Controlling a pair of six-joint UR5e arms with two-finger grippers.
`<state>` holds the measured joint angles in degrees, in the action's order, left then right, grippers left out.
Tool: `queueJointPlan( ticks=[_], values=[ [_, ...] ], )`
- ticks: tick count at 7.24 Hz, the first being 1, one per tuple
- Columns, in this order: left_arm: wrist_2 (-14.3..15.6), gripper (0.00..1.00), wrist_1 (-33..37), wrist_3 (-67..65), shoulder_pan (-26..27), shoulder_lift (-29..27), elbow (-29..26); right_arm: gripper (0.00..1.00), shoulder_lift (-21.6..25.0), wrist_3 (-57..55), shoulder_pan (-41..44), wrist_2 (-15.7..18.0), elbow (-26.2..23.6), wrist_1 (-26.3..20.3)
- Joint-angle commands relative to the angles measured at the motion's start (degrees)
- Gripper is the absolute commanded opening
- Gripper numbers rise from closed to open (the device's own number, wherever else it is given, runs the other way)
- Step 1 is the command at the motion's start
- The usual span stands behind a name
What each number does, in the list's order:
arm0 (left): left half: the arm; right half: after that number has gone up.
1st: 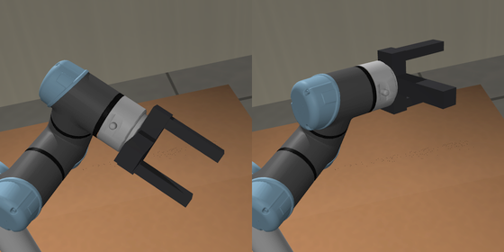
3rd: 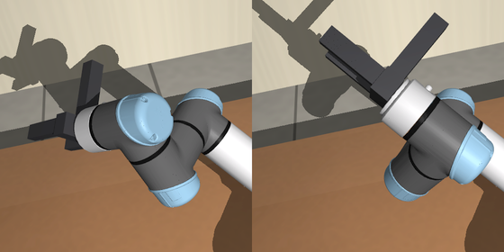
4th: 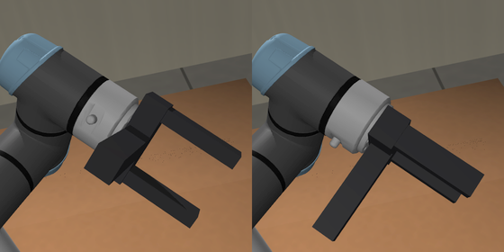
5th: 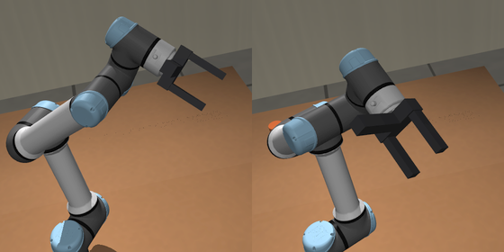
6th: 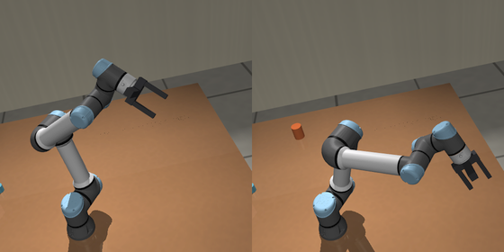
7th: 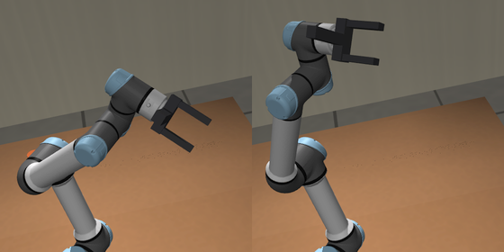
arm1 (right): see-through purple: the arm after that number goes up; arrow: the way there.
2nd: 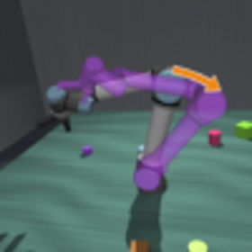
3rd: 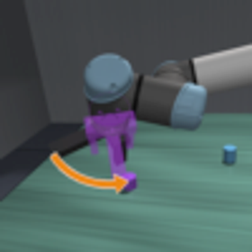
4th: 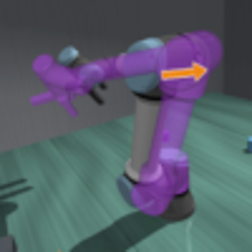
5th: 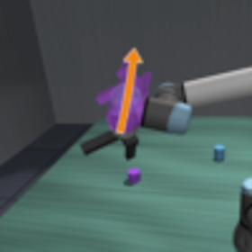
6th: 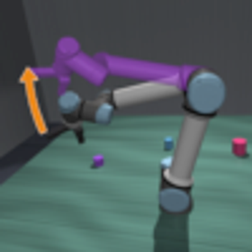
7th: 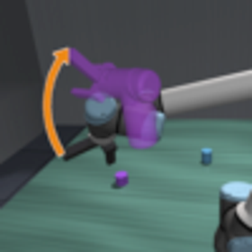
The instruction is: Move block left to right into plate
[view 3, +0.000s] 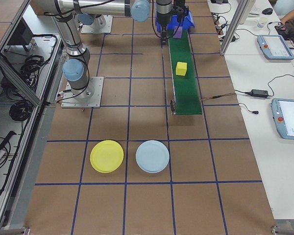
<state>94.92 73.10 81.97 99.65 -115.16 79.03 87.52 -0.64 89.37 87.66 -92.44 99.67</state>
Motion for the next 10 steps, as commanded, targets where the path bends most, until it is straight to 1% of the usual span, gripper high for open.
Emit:
queueJointPlan(
  ticks=[1, 2, 3, 4, 5, 6, 7, 9, 10],
  values=[
    [-1.9, 1.0, 8.2, -15.2, -0.3, 8.4, 0.3, 1.0, -5.7, 6.5, -2.8, -0.3, -1.1, 6.8],
    [-4.7, 1.0, 11.4, -20.2, -1.8, 11.6, 0.3, 1.0, -8.0, 9.1, -5.7, -1.2, -1.0, 9.6],
    [-5.8, 1.0, 16.5, -29.7, -3.8, 15.9, 0.5, 1.0, -10.6, 10.9, -8.3, -2.7, -0.4, 12.3],
    [-6.2, 1.0, 17.4, -35.6, -4.0, 19.7, 1.9, 1.0, -13.8, 11.6, -11.0, -5.3, -0.3, 15.9],
    [-6.2, 1.0, 15.9, -44.9, -4.9, 20.3, 4.3, 1.0, -17.3, 11.9, -14.0, -7.3, 0.5, 18.5],
    [-5.7, 1.0, 13.9, -55.0, -5.3, 21.2, 5.0, 1.0, -19.6, 11.3, -15.7, -9.4, 1.9, 18.6],
    [-5.2, 1.0, 14.2, -63.2, -5.2, 22.5, 5.2, 0.99, -20.5, 10.5, -15.7, -9.6, 2.8, 18.6],
    [-5.4, 1.0, 14.4, -76.0, -5.7, 23.9, 5.9, 0.98, -23.0, 8.1, -15.7, -9.7, 3.4, 19.4],
    [-5.2, 1.0, 14.9, -77.2, -6.0, 24.2, 5.9, 0.99, -23.4, 7.2, -15.7, -9.8, 3.5, 19.4]
  ],
)
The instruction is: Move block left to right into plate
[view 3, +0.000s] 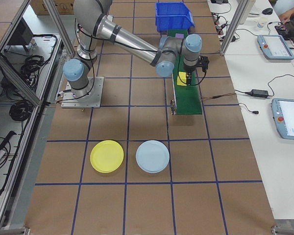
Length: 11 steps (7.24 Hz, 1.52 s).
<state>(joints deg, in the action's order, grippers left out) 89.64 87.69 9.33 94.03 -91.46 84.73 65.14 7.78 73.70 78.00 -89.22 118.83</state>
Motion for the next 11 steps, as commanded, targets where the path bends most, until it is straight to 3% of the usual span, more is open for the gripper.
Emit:
queueJointPlan(
  ticks=[1, 3, 4, 5, 6, 7, 8, 10, 11],
  values=[
    [-0.7, 1.0, 0.5, -4.5, -0.5, 0.5, 0.2, 0.99, -1.2, -1.3, 0.0, -0.6, 0.2, 0.3],
    [-0.3, 1.0, -0.2, -2.5, -0.7, 0.5, -0.1, 0.99, -2.2, -1.0, 0.0, -0.8, -0.9, 1.1],
    [0.1, 1.0, -0.1, -2.4, -0.8, 0.5, 0.3, 0.89, -2.4, -0.1, -0.1, -0.2, -0.9, 1.1],
    [-0.4, 1.0, -0.2, -2.4, -2.6, 0.3, 0.1, 0.27, -2.2, 0.9, -0.3, 1.2, -0.9, 0.8],
    [-1.1, 1.0, -0.2, -2.0, -4.7, 0.3, 0.2, 0.11, -1.8, 4.0, -0.4, 3.5, -0.8, 0.6],
    [-1.0, 1.0, 0.3, -0.8, -4.6, 0.4, 0.2, 0.09, -1.2, 9.1, -1.6, 7.3, -0.3, 0.4],
    [-1.0, 1.0, 0.1, -0.7, -4.7, 0.3, 0.2, 0.09, 0.0, 15.2, -4.2, 9.0, -0.5, 0.4],
    [-1.0, 1.0, 0.0, -0.7, -4.7, 0.3, 0.3, 0.11, 5.0, 28.8, -10.9, 14.4, -1.2, -1.3],
    [-0.9, 1.0, 0.2, -0.6, -4.5, 0.3, 0.3, 0.11, 7.5, 34.8, -16.8, 14.6, -2.6, -3.4]
  ],
)
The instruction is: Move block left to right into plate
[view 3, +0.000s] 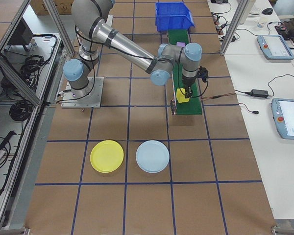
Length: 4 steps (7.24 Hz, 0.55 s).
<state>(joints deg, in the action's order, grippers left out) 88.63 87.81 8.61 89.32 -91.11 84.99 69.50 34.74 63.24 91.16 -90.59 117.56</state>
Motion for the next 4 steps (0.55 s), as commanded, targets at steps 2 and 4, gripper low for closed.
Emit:
queueJointPlan(
  ticks=[2, 4],
  values=[
    [0.2, 1.0, 0.3, 0.1, 0.3, 0.0, 0.2, 0.11, 4.9, 21.1, -19.1, 1.3, -5.3, -2.5],
    [0.0, 1.0, -0.3, 0.2, 0.1, -0.4, 0.2, 0.11, 4.9, 30.4, -30.8, 0.8, -9.3, -2.5]
  ],
)
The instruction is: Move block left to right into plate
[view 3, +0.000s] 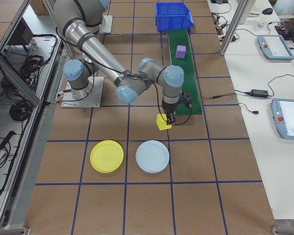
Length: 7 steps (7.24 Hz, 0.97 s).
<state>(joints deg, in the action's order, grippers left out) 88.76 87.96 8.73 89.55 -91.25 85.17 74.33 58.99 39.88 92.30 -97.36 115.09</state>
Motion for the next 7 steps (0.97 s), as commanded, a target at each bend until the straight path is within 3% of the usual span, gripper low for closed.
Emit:
queueJointPlan(
  ticks=[1, 3, 7],
  values=[
    [-0.2, 1.0, -0.4, 0.1, -0.2, -0.2, -0.3, 0.11, 0.2, 9.4, -12.9, -0.7, -5.3, 0.0],
    [-0.1, 1.0, -0.1, 0.4, 0.1, 0.0, -0.1, 0.11, 0.2, 10.6, -18.9, -2.5, -9.4, 0.3],
    [0.2, 1.0, 0.5, 0.3, -0.4, 0.3, 0.2, 0.12, 0.2, 13.9, -27.7, -2.4, -10.9, -0.2]
  ],
)
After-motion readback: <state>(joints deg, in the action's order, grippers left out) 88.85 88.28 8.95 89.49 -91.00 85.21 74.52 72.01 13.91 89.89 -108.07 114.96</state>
